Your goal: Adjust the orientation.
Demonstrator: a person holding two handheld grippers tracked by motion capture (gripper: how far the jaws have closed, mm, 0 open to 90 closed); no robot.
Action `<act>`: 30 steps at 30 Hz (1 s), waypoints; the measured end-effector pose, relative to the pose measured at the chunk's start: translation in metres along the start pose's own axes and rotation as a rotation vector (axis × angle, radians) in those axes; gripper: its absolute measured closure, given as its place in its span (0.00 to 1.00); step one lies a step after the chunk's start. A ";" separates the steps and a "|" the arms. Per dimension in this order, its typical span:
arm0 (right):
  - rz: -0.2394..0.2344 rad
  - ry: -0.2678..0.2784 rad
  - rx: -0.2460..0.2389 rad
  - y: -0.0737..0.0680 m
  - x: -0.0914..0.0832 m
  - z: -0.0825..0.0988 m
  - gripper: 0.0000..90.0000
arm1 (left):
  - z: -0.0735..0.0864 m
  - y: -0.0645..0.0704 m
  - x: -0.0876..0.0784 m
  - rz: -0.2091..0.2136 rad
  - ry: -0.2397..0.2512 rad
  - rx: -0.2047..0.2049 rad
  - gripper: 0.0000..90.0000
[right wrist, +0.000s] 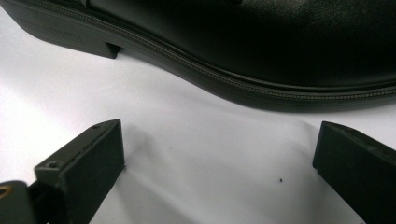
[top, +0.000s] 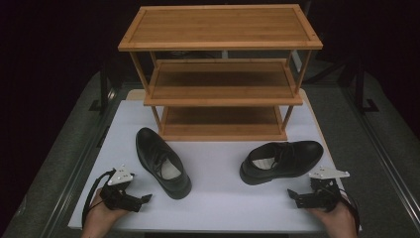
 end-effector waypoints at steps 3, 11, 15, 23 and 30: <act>0.001 0.001 -0.001 0.000 0.000 0.000 0.02 | 0.001 -0.004 -0.006 -0.009 0.014 -0.005 0.13; 0.002 0.002 0.000 0.000 0.000 0.000 0.02 | 0.003 -0.012 -0.027 0.010 0.060 -0.039 0.43; 0.002 0.002 -0.001 0.000 0.000 0.000 0.02 | 0.002 -0.022 -0.032 0.004 0.063 -0.056 0.59; 0.002 0.002 -0.001 0.000 0.000 0.000 0.02 | -0.002 -0.033 -0.030 -0.003 0.019 -0.090 0.76; 0.002 0.004 -0.003 0.000 0.000 0.000 0.02 | -0.009 -0.043 -0.032 -0.005 -0.001 -0.120 0.99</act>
Point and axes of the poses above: each handheld gripper's, and its own axes: x roughly forward along the jaws, z roughly out of its underside, y roughly to its right, the point moved 10 cm from there along x, roughly forward along the jaws, and after that the axes turned 10 degrees about -y, right-handed, at the moved point
